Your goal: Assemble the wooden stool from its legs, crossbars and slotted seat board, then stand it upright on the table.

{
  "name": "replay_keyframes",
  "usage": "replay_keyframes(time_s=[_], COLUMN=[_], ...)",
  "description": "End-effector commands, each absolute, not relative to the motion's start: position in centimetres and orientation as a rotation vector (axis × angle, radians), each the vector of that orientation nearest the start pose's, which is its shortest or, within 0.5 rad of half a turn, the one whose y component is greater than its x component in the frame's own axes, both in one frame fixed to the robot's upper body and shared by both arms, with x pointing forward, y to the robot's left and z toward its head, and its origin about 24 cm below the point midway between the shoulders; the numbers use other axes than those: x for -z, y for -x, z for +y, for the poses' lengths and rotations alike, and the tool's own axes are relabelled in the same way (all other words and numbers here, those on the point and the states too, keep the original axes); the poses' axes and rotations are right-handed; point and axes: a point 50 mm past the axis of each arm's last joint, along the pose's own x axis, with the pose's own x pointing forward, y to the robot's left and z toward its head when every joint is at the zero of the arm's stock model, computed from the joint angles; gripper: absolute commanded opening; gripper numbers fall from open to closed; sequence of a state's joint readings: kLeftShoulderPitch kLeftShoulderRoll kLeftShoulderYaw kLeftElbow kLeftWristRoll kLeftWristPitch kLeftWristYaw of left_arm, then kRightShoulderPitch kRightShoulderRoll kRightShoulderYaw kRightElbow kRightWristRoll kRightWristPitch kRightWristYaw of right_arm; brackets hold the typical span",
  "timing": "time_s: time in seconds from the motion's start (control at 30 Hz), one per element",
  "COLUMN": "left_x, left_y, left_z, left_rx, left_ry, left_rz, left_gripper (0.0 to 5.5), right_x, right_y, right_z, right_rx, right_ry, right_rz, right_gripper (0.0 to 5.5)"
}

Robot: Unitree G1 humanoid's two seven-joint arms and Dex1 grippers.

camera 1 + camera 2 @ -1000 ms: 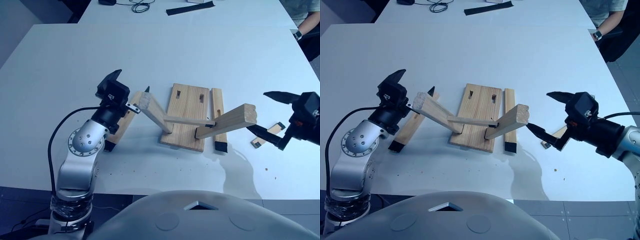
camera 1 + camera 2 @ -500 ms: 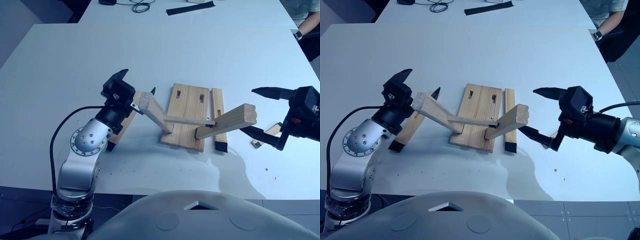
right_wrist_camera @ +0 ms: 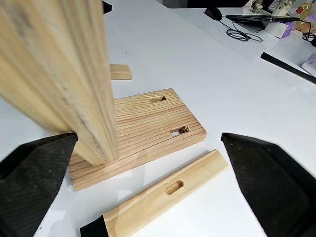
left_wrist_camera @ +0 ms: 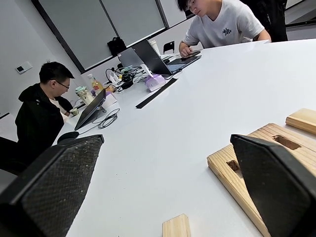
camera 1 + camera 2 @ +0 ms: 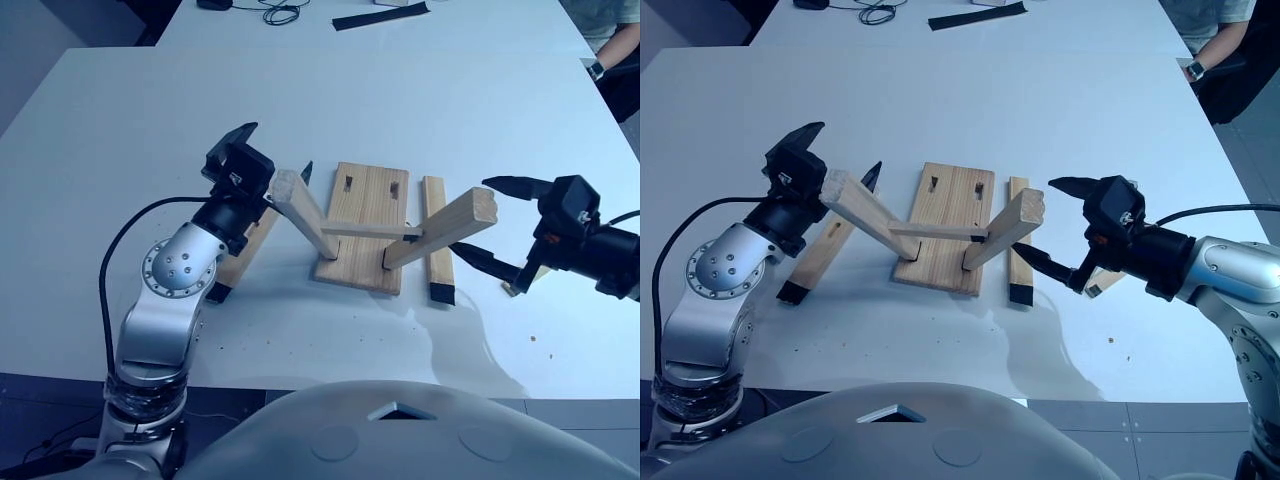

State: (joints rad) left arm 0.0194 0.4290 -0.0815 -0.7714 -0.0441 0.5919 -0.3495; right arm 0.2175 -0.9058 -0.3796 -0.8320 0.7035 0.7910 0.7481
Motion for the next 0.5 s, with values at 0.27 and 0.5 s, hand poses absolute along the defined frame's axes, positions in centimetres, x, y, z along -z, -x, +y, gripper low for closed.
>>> replay_keyframes(time_s=[0.27, 0.5], left_x=[-12.2, -11.9], left_y=[-20.9, -21.1], left_z=[14.8, 15.0], left_rx=[0.577, 0.541], left_ry=[-0.431, -0.436], left_rz=[-0.010, -0.007], left_gripper=[4.78, 4.78], right_x=[-16.5, -14.0], right_y=[-18.3, -16.6], right_z=[-19.2, -19.5], right_rx=[-0.814, -0.823], right_ry=[0.376, 0.482], right_rz=[0.221, 0.365], right_gripper=[5.38, 5.38])
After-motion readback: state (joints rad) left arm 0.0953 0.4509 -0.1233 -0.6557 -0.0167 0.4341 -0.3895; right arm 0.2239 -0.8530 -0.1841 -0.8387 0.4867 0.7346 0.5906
